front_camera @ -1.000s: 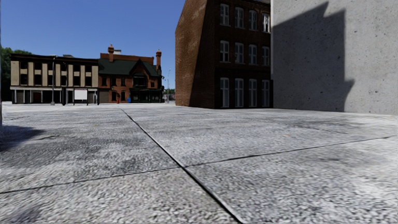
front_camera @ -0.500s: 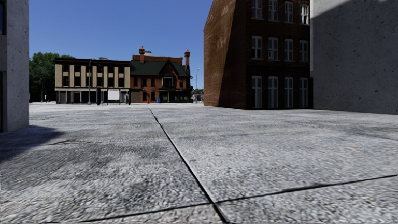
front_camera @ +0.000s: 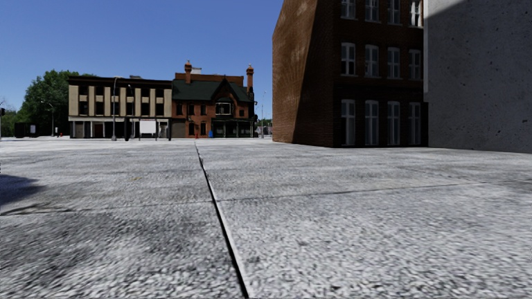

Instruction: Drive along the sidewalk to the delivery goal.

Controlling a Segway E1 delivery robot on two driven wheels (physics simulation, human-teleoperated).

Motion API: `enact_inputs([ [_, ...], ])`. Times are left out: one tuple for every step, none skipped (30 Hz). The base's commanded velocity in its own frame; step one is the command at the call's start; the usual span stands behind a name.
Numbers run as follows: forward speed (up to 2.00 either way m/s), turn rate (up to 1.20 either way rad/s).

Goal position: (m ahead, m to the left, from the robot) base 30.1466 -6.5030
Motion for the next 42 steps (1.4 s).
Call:
enact_inputs([
  [2.00,0.00],
  [2.00,0.00],
  [2.00,0.00],
  [2.00,0.00],
  [2.00,0.00],
  [2.00,0.00],
  [2.00,0.00],
  [2.00,0.00],
  [2.00,0.00],
  [2.00,0.00],
  [2.00,0.00],
  [2.00,0.03],
  [2.00,0.13],
  [2.00,0.13],
  [2.00,0.18],
  [2.00,0.21],
  [2.00,0.24],
  [2.00,0.24],
  [2.00,0.24],
  [2.00,0.25],
  [2.00,0.25],
  [2.00,0.25],
  [2.00,0.25],
  [2.00,0.25],
  [2.00,0.25],
  [2.00,0.25],
  [2.00,0.25],
  [2.00,0.25],
  [2.00,0.25],
  [2.00,0.25],
  [2.00,0.25],
  [2.00,0.25],
  [2.00,0.25],
  [2.00,0.25],
  [2.00,0.25],
  [2.00,0.25],
  [2.00,0.25],
  [2.00,0.25],
  [2.00,0.25],
  [2.00,0.25],
  [2.00,0.20],
  [2.00,0.00],
])
